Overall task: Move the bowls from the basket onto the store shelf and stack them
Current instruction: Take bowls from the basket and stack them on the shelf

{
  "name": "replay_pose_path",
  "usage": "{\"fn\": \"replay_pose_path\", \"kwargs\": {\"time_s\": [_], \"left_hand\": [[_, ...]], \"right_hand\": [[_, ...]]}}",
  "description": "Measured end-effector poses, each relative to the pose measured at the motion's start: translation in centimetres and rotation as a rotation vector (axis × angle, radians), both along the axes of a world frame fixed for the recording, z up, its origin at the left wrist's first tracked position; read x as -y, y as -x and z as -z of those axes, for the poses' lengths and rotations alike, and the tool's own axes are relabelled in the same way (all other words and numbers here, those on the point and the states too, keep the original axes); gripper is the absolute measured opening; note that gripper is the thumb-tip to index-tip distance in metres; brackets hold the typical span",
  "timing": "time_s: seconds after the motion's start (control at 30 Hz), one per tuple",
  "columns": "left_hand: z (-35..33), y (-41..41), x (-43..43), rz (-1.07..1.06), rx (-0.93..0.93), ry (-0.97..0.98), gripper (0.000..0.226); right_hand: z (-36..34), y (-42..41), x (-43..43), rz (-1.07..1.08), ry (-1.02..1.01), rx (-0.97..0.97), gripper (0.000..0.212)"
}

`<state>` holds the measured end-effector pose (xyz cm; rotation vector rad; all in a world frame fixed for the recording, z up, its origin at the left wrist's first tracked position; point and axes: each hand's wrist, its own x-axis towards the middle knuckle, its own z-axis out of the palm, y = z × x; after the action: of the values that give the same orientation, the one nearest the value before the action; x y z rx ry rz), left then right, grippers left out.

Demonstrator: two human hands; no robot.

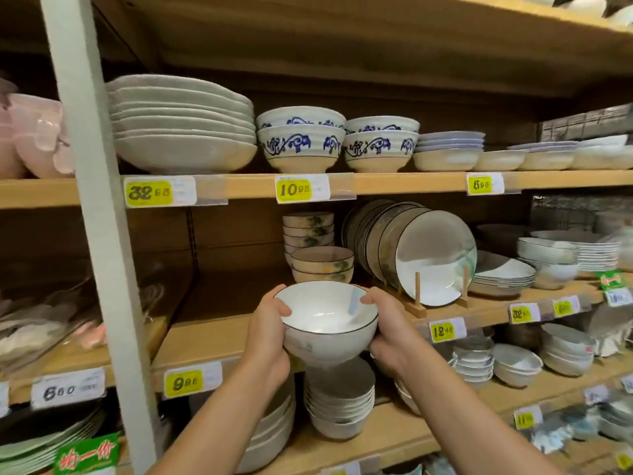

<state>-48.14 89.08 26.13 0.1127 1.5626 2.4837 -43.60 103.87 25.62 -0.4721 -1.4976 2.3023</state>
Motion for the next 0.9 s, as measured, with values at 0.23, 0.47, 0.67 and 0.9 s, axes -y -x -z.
{"fn": "replay_pose_path", "kwargs": {"time_s": [0.23,0.47,0.67,0.9], "left_hand": [[1.2,5.3,-4.0,0.009,0.014,0.028,0.046],[2.0,7.3,-6.1,-0.009,0.033,0.026,0.044],[2.2,7.3,-7.2,-0.034,-0.017,0.068,0.045],[3.7,5.9,-8.4,-0.187,-0.072,0.069,0.054]], "right_hand": [[0.1,4.6,-3.8,0.045,-0.005,0.030,0.029],[0.9,7.4,-6.2,-0.004,0.014,0.038,0.039],[1.3,9.1,-8.7,-0.121,0.015,0.008,0.034],[1.7,10.2,-10.6,-0.261,0.013,-0.001,0.028]]}}
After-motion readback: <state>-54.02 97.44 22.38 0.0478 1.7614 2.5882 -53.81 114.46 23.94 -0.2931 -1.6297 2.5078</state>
